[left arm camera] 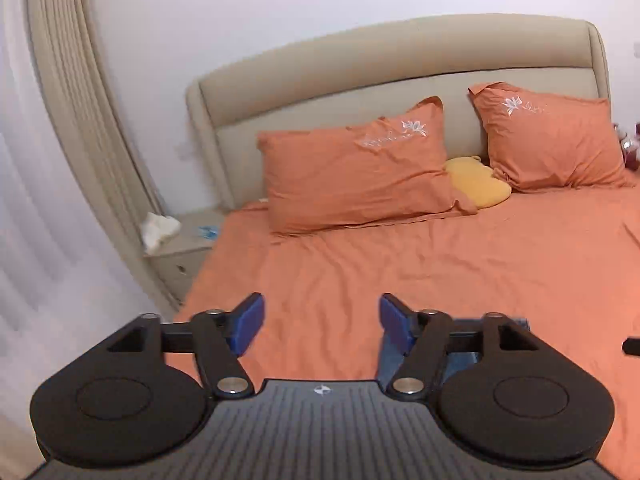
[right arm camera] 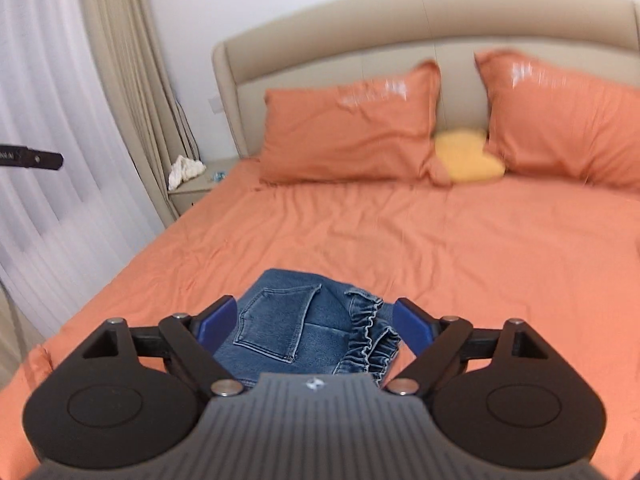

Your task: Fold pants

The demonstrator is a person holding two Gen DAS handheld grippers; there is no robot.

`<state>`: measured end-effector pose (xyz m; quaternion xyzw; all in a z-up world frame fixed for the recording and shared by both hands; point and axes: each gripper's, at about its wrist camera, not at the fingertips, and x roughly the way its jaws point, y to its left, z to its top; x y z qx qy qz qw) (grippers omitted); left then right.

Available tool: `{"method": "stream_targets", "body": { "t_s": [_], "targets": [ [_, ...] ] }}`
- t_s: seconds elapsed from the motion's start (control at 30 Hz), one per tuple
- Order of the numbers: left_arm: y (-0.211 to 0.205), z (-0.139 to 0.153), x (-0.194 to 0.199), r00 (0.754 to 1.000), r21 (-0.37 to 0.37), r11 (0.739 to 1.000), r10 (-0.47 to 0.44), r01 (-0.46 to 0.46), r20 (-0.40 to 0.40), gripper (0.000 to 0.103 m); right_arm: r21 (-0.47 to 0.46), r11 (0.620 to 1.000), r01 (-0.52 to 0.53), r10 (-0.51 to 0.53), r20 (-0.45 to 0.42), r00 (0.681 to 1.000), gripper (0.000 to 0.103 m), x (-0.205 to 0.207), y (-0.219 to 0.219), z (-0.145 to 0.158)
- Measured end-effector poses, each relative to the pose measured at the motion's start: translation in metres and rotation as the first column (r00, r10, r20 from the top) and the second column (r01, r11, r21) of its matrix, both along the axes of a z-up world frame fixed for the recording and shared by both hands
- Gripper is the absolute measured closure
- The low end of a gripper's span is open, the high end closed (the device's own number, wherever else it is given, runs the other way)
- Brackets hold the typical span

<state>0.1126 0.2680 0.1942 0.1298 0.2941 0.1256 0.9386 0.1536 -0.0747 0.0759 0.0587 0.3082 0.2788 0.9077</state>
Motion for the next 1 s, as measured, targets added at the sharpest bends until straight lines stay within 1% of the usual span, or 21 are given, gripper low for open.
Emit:
{"method": "stream_targets", "body": {
  "t_s": [0.03, 0.1, 0.17, 0.23, 0.3, 0.37, 0.47, 0.6, 0.7, 0.83, 0.9, 1.0],
  "targets": [
    [-0.009, -0.002, -0.017, 1.000, 0.019, 1.000, 0.003, -0.004, 0.019, 0.014, -0.003, 1.000, -0.001, 0.001, 0.020, 1.000, 0.018, -0.013, -0.001, 0.002],
    [-0.029, -0.013, -0.045, 0.999, 0.063, 0.998, 0.012, -0.014, 0.043, 0.013, -0.015, 1.000, 0.000, 0.001, 0.064, 0.998, 0.017, -0.041, -0.004, 0.002],
    [-0.048, -0.032, -0.068, 0.998, 0.092, 0.995, 0.032, -0.037, 0.058, 0.013, -0.034, 0.999, 0.006, -0.002, 0.117, 0.993, 0.014, -0.068, -0.007, 0.000],
    [-0.064, -0.054, -0.089, 0.996, 0.075, 0.996, 0.031, -0.037, 0.082, 0.010, -0.048, 0.999, 0.015, -0.007, 0.169, 0.986, 0.012, -0.093, -0.007, -0.004],
    [-0.078, -0.079, -0.105, 0.995, 0.037, 0.999, -0.003, -0.001, 0.096, 0.010, -0.057, 0.998, 0.036, -0.023, 0.206, 0.978, 0.010, -0.116, -0.007, -0.009],
    [-0.090, -0.098, -0.120, 0.992, -0.008, 1.000, -0.012, 0.013, 0.123, 0.010, -0.062, 0.997, 0.050, -0.035, 0.225, 0.974, 0.009, -0.136, -0.008, -0.014],
    [-0.108, -0.122, -0.135, 0.989, -0.028, 1.000, -0.007, 0.011, 0.151, 0.009, -0.057, 0.994, 0.094, -0.077, 0.248, 0.966, 0.005, -0.162, -0.010, -0.025],
    [-0.126, -0.151, -0.146, 0.989, -0.045, 0.999, 0.017, -0.011, 0.144, 0.008, -0.052, 0.988, 0.144, -0.127, 0.240, 0.962, 0.005, -0.181, -0.015, -0.043],
    [-0.130, -0.167, -0.145, 0.991, -0.082, 0.995, 0.058, -0.048, 0.122, 0.008, -0.042, 0.983, 0.179, -0.166, 0.211, 0.963, 0.005, -0.187, -0.018, -0.059],
    [-0.132, -0.186, -0.138, 0.994, -0.107, 0.992, 0.079, -0.070, 0.081, 0.008, -0.098, 0.979, 0.177, -0.156, 0.197, 0.968, 0.005, -0.189, -0.012, -0.077],
    [-0.132, -0.195, -0.135, 0.996, -0.127, 0.990, 0.071, -0.063, 0.056, 0.008, -0.102, 0.981, 0.165, -0.144, 0.186, 0.972, 0.005, -0.189, -0.010, -0.084],
    [-0.134, -0.209, -0.132, 0.997, -0.138, 0.988, 0.070, -0.068, 0.014, 0.008, -0.106, 0.978, 0.180, -0.162, 0.161, 0.974, 0.005, -0.185, -0.010, -0.092]
  ]
}}
